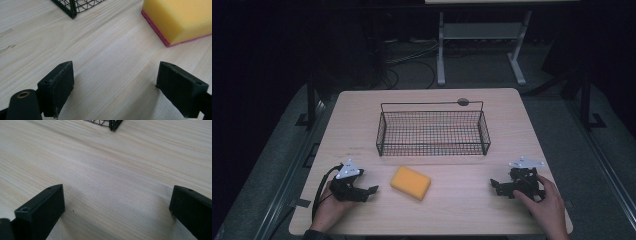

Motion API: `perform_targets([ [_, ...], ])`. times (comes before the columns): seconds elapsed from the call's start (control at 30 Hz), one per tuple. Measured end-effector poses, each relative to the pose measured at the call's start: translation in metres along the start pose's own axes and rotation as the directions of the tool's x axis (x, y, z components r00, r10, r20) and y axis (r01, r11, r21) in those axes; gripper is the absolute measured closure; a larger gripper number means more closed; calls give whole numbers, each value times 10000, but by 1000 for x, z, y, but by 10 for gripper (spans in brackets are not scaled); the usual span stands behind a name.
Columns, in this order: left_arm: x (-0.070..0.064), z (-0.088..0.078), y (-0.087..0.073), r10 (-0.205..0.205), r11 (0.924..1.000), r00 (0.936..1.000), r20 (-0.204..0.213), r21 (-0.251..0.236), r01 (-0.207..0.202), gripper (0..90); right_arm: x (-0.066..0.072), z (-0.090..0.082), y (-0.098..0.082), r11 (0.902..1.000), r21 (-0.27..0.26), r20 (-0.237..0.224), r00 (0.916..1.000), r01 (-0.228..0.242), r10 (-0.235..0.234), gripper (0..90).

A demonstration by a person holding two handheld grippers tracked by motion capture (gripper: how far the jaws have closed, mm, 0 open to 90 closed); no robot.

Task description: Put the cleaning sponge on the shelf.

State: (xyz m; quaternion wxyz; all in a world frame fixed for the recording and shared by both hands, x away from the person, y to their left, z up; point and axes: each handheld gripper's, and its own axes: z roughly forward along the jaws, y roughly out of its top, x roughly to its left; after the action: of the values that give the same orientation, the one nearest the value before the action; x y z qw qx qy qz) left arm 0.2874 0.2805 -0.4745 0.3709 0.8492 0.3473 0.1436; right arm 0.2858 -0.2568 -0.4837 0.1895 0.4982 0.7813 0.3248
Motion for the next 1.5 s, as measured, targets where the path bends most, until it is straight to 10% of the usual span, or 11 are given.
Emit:
perform_targets([
  [0.27,2,-5,0,-363,9991,9991,216,-213,367,257,0,0,0,10000,1,-1,10000,-1,1,0],
  [0.73,-14,-14,21,343,9983,9943,1005,-494,-294,894,0,0,0,10000,-1,-1,10000,3,-3,0],
  [1.5,-27,8,33,754,9969,9852,1539,86,-777,895,0,0,0,10000,0,-2,10000,-1,1,0],
])
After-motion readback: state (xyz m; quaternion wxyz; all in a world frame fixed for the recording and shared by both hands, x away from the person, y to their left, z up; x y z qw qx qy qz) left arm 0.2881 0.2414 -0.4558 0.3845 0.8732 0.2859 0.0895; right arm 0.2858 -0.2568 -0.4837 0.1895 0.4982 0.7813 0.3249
